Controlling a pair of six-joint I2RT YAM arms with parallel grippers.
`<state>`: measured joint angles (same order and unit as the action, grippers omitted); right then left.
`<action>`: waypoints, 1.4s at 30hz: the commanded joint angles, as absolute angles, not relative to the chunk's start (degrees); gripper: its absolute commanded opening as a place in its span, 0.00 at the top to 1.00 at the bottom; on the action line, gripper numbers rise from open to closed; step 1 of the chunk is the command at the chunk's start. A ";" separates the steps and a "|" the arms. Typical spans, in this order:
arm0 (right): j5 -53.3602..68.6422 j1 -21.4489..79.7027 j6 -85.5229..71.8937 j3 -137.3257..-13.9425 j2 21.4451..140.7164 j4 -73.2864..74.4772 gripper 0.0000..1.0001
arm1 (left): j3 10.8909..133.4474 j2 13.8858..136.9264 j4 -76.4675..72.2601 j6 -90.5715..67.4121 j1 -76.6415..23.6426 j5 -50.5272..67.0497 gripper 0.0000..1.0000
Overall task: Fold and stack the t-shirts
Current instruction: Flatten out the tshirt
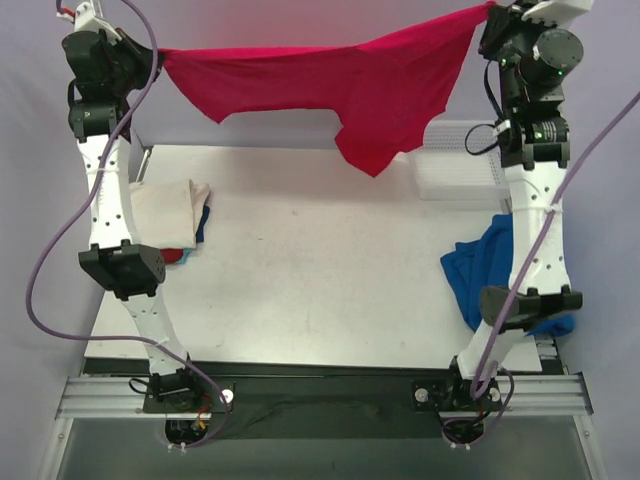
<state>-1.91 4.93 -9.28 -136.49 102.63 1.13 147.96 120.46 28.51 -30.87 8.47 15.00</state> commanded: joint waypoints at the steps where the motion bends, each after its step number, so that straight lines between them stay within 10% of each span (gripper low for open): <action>1: -0.45 3.78 -9.84 -131.24 92.49 -7.12 1.00 | 146.97 112.69 23.82 -29.90 9.76 15.55 1.00; 18: -3.32 10.46 -30.23 -43.34 46.42 18.23 1.00 | 51.99 76.74 27.42 -23.46 10.11 8.35 1.00; 42: -10.98 10.63 -47.11 -33.05 28.83 43.77 1.00 | 48.60 77.70 45.26 -31.20 13.01 5.36 1.00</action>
<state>-7.81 10.59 -45.25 -33.78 29.10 41.28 47.07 78.52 42.50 -30.00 12.14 5.78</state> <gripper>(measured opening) 0.036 0.032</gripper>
